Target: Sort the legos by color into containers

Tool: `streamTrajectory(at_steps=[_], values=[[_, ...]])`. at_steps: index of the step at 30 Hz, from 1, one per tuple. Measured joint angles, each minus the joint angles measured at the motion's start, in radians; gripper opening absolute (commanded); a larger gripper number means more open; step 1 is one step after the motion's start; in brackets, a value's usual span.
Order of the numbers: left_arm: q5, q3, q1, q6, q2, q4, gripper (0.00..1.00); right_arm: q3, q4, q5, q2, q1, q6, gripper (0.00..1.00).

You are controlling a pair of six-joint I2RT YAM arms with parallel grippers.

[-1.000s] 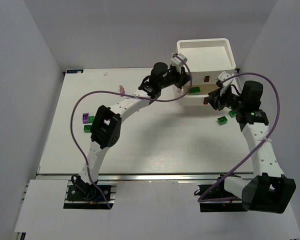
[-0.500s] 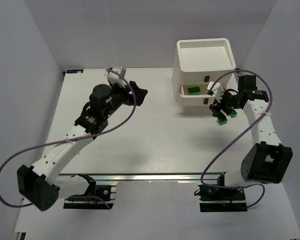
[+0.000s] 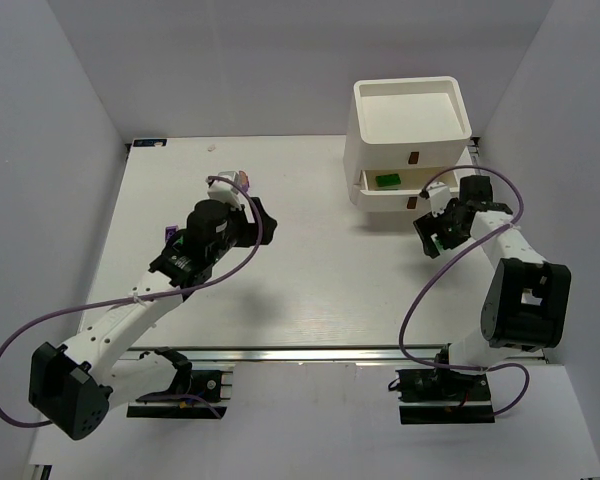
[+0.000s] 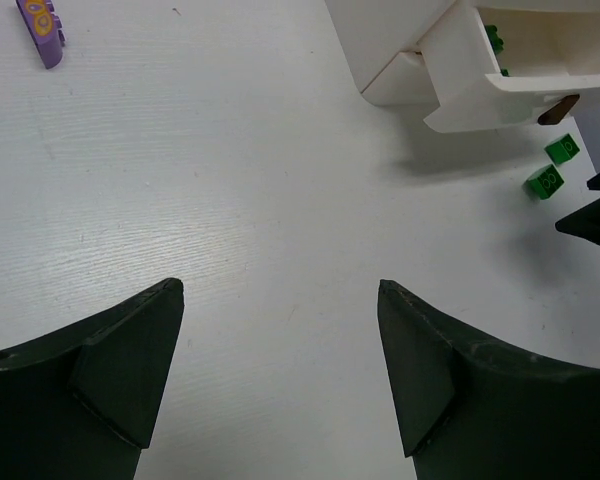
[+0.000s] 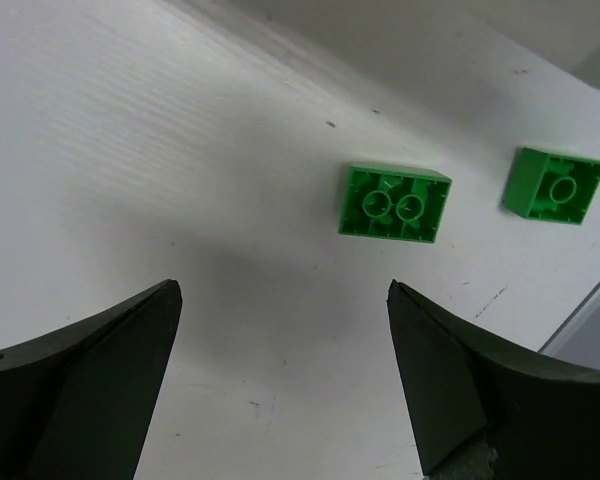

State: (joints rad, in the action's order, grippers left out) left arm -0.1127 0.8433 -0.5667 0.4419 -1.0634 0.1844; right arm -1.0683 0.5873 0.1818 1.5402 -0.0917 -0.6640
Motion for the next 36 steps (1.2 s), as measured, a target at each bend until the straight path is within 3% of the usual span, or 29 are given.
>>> streamTrajectory(at_steps=[5, 15, 26, 29, 36], values=[[-0.003, 0.015, 0.0, 0.0, -0.027, 0.003, 0.88, 0.1, -0.196, -0.089, -0.002, -0.001, 0.109, 0.89], [-0.013, 0.016, 0.001, 0.004, -0.035, 0.021, 0.88, 0.206, -0.436, -0.158, 0.03, -0.023, 0.164, 0.86], [-0.038, 0.016, 0.001, 0.006, -0.035, 0.052, 0.89, 0.2, -0.552, -0.094, 0.107, -0.07, 0.171, 0.81], [-0.044, 0.016, 0.001, 0.008, -0.035, 0.056, 0.88, 0.199, -0.562, -0.059, 0.115, -0.079, 0.169, 0.74], [-0.066, 0.016, 0.001, 0.008, -0.033, 0.077, 0.88, 0.199, -0.561, 0.014, 0.121, -0.098, 0.158, 0.43]])
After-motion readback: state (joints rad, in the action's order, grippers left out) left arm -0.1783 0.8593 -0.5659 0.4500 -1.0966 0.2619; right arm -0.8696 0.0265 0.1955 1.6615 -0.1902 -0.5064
